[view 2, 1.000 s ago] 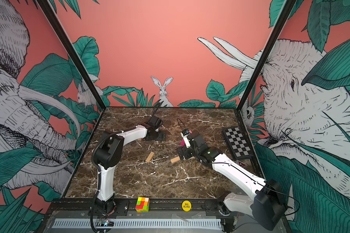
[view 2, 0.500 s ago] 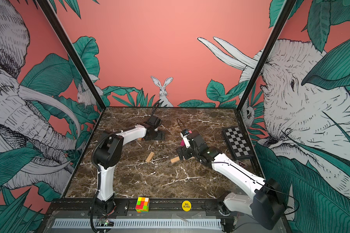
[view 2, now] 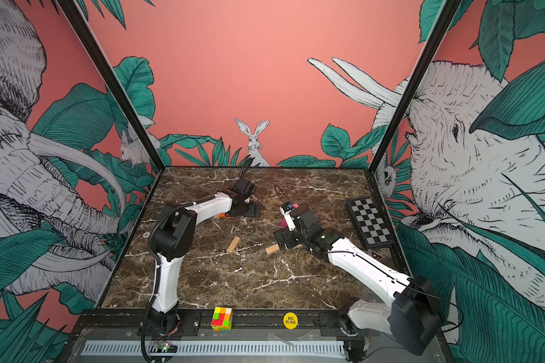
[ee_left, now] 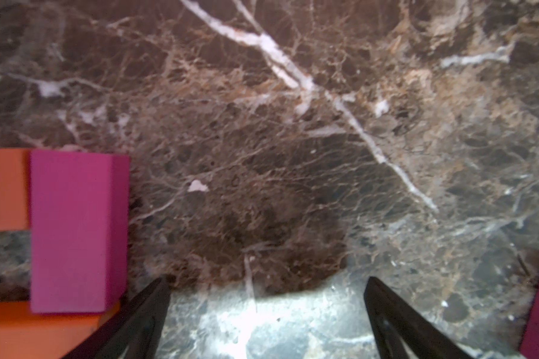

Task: Assemble the letter p with building blocks
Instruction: Adjust the building block at the center of the board.

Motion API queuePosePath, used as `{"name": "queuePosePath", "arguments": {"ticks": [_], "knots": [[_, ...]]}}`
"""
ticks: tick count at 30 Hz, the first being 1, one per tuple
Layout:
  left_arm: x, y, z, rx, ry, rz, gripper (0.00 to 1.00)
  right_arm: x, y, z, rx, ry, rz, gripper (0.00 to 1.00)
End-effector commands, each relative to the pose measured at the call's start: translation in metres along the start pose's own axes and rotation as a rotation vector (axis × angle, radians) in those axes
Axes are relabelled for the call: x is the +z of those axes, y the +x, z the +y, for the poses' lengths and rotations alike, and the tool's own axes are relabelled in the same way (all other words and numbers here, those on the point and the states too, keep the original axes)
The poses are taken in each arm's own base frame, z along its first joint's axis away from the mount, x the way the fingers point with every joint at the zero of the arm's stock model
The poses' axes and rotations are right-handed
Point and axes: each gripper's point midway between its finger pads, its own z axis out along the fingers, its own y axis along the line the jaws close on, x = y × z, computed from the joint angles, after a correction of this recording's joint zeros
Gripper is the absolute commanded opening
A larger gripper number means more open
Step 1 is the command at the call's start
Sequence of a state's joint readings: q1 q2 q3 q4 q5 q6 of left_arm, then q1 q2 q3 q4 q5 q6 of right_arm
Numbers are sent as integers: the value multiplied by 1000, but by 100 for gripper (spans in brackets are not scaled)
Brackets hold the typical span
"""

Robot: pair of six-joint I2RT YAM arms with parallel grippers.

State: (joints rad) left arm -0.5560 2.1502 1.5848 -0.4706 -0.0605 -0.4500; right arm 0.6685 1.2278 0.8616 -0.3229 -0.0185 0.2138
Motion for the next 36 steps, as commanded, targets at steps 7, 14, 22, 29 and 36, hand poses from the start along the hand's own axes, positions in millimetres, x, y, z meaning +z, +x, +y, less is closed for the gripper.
{"name": "queuePosePath", "arguments": {"ticks": [7,14,22,29,36], "knots": [[8,-7,-4,24,-23,30,99,-2,-11,0,7,-3,-33,98],[14,-19,2,29,-72,19,99,-4,-9,-1,2,4,-27,98],[13,-33,17,25,-121,3,99,-5,-7,-1,5,3,-26,98],[13,-38,28,30,-161,0,99,-5,-7,0,9,-1,-28,98],[16,-34,28,35,-160,10,99,-3,-6,1,10,-6,-23,98]]}}
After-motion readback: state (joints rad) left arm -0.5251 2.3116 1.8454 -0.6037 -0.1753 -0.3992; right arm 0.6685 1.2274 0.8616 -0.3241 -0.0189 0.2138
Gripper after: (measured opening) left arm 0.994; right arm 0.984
